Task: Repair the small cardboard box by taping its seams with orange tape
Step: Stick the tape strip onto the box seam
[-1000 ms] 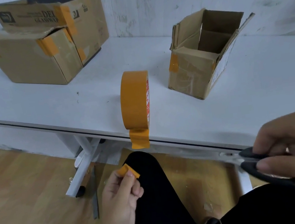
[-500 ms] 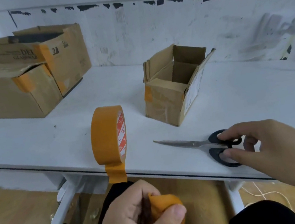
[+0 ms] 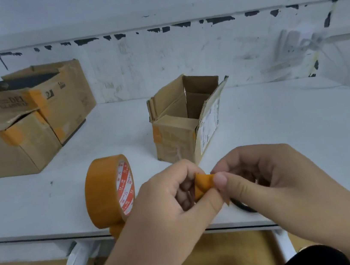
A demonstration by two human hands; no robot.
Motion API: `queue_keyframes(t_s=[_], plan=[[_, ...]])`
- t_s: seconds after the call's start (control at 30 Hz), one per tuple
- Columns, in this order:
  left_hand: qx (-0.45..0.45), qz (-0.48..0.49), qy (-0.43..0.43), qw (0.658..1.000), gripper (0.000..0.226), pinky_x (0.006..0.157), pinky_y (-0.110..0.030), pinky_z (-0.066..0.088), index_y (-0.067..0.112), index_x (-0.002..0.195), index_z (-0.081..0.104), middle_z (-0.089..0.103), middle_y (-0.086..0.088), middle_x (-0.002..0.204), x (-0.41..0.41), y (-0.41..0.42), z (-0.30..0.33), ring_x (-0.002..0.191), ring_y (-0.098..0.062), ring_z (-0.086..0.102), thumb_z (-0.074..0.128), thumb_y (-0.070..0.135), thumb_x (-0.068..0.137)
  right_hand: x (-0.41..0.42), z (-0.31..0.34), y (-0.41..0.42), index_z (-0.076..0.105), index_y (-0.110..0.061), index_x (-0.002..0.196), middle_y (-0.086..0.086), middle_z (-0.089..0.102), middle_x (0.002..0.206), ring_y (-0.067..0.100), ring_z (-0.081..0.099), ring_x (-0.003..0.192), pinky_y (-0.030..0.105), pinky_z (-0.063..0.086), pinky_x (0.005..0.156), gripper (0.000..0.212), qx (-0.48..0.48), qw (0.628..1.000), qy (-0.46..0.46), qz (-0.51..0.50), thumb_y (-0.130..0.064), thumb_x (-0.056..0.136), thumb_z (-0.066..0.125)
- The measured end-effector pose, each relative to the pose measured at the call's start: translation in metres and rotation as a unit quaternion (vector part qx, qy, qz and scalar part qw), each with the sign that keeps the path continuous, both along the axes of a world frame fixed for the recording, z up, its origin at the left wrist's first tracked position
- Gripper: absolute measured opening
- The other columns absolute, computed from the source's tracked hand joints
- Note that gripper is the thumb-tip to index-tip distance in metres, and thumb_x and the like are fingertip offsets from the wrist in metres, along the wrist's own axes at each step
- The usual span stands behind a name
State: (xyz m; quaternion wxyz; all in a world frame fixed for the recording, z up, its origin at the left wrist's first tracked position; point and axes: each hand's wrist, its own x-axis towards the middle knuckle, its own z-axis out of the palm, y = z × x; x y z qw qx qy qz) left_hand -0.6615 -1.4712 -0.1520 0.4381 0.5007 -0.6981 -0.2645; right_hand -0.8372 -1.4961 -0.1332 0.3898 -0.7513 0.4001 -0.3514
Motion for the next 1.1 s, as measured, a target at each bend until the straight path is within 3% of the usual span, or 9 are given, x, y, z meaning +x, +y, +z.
queue_keyframes(t_s=[0.2, 0.37, 0.47, 0.57, 0.67, 0.77, 0.87, 0.97, 1.1], plan=[[0.02, -0.028, -0.002, 0.999, 0.028, 0.059, -0.044, 0.05, 0.028, 0.088, 0.066, 0.061, -0.004, 0.066, 0.006, -0.007, 0.006, 0.065, -0.028, 0.057, 0.061, 0.052, 0.074, -0.005, 0.0, -0.01, 0.073, -0.028, 0.078, 0.002, 0.068, 0.066, 0.007, 0.048, 0.052, 0.023, 0.039, 0.051, 0.012, 0.007, 1.0, -0.011, -0.006, -0.035, 0.084, 0.065], [0.026, -0.024, -0.016, 0.999, 0.018, 0.052, -0.031, 0.042, 0.033, 0.084, 0.069, 0.057, -0.007, 0.062, 0.01, -0.014, 0.021, 0.055, -0.019, 0.047, 0.065, 0.048, 0.075, -0.011, 0.0, -0.02, 0.071, -0.026, 0.075, -0.003, 0.067, 0.065, 0.006, 0.053, 0.053, 0.017, 0.041, 0.051, 0.01, -0.011, 1.0, -0.008, -0.018, -0.032, 0.082, 0.065], [0.037, 0.0, -0.044, 0.998, 0.021, 0.056, -0.035, 0.048, 0.032, 0.083, 0.071, 0.059, -0.01, 0.063, 0.009, -0.021, 0.028, 0.057, -0.026, 0.052, 0.063, 0.048, 0.072, -0.011, 0.0, -0.028, 0.067, -0.024, 0.071, -0.008, 0.064, 0.063, 0.002, 0.05, 0.049, 0.013, 0.039, 0.049, 0.015, -0.033, 0.998, 0.004, -0.055, -0.03, 0.085, 0.063], [0.023, 0.039, -0.069, 0.997, 0.009, 0.058, -0.029, 0.05, 0.031, 0.083, 0.072, 0.065, 0.001, 0.064, 0.009, -0.035, 0.029, 0.061, -0.022, 0.059, 0.067, 0.038, 0.079, -0.006, -0.003, -0.036, 0.064, -0.027, 0.073, -0.014, 0.062, 0.069, 0.0, 0.05, 0.049, 0.011, 0.036, 0.048, 0.017, -0.056, 0.994, 0.035, -0.084, -0.031, 0.089, 0.061], [0.018, 0.062, -0.08, 0.995, 0.01, 0.061, -0.023, 0.052, 0.035, 0.091, 0.07, 0.07, 0.012, 0.07, 0.01, -0.048, 0.026, 0.06, -0.008, 0.063, 0.068, 0.035, 0.081, -0.001, -0.008, -0.048, 0.062, -0.032, 0.078, -0.014, 0.061, 0.085, -0.002, 0.055, 0.068, 0.016, 0.038, 0.059, 0.013, -0.092, 0.986, 0.076, -0.113, -0.038, 0.088, 0.059], [0.032, 0.076, -0.083, 0.993, 0.028, 0.066, -0.02, 0.051, 0.044, 0.108, 0.06, 0.071, 0.011, 0.073, 0.013, -0.055, 0.023, 0.063, -0.006, 0.065, 0.068, 0.036, 0.082, 0.002, -0.011, -0.062, 0.062, -0.031, 0.082, -0.012, 0.058, 0.093, 0.001, 0.053, 0.089, 0.016, 0.043, 0.073, 0.01, -0.113, 0.983, 0.091, -0.109, -0.036, 0.089, 0.058], [0.026, 0.087, -0.107, 0.99, 0.008, 0.058, -0.018, 0.046, 0.03, 0.088, 0.069, 0.068, 0.005, 0.07, 0.014, -0.059, 0.024, 0.061, -0.011, 0.061, 0.066, 0.036, 0.084, 0.003, -0.015, -0.072, 0.063, -0.03, 0.084, -0.011, 0.056, 0.096, 0.002, 0.05, 0.093, 0.015, 0.04, 0.077, 0.007, -0.136, 0.982, 0.095, -0.084, -0.033, 0.089, 0.06], [0.024, 0.101, -0.159, 0.982, 0.012, 0.05, -0.01, 0.037, 0.028, 0.082, 0.068, 0.059, 0.007, 0.064, 0.012, -0.06, 0.023, 0.056, -0.003, 0.052, 0.062, 0.038, 0.086, 0.002, -0.021, -0.079, 0.065, -0.03, 0.084, -0.009, 0.051, 0.103, 0.007, 0.047, 0.101, 0.016, 0.038, 0.083, 0.005, -0.165, 0.978, 0.095, -0.081, -0.031, 0.088, 0.063], [0.01, 0.142, -0.208, 0.968, 0.013, 0.064, -0.013, 0.035, 0.028, 0.09, 0.067, 0.053, 0.01, 0.099, 0.009, -0.063, 0.02, 0.081, -0.005, 0.051, 0.061, 0.04, 0.087, 0.002, -0.027, -0.082, 0.065, -0.03, 0.084, -0.009, 0.043, 0.12, 0.011, 0.036, 0.114, 0.016, 0.027, 0.087, 0.003, -0.226, 0.962, 0.117, -0.102, -0.03, 0.087, 0.066]])
